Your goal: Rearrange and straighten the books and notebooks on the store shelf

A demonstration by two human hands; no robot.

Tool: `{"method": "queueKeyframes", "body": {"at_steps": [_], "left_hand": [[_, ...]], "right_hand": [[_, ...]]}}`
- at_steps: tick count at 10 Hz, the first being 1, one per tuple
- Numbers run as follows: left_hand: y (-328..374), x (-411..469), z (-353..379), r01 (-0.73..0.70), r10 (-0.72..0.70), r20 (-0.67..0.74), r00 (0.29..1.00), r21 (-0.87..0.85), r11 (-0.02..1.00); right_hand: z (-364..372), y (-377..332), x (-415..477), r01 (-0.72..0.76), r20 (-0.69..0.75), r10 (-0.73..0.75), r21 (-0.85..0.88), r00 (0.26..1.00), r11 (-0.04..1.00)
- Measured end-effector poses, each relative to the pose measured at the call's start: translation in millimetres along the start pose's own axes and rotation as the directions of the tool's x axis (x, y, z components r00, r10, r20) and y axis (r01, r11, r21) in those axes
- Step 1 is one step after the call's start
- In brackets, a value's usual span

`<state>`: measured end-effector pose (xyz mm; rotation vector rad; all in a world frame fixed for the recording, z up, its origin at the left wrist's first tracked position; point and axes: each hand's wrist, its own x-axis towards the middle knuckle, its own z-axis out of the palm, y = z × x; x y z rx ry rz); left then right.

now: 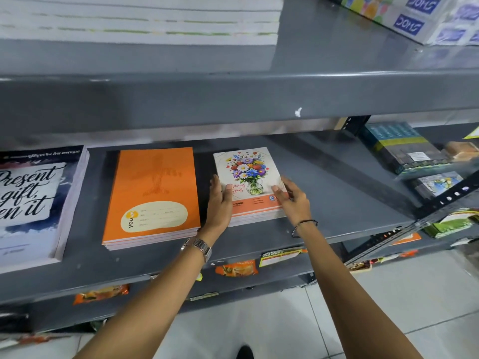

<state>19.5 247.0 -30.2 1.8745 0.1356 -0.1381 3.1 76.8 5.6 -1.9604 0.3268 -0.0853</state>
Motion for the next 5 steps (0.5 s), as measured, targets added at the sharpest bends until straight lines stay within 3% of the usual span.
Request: {"method": "queueKeyframes", "body": {"at_steps": [4,5], "left_hand": [[8,-8,0,0.015,-0.014,-0.016,1.0,0.064,0.998],[13,-21,1,-0.187,0.204,-0.121,0.971,0.139,0.972]], "right_hand": [[3,7,-2,-0.023,-0.01,0.024,0.041,1.0,0.999],[3,6,-10,-0.03,-0.216,0.064,0.156,0.974,0.987]]}}
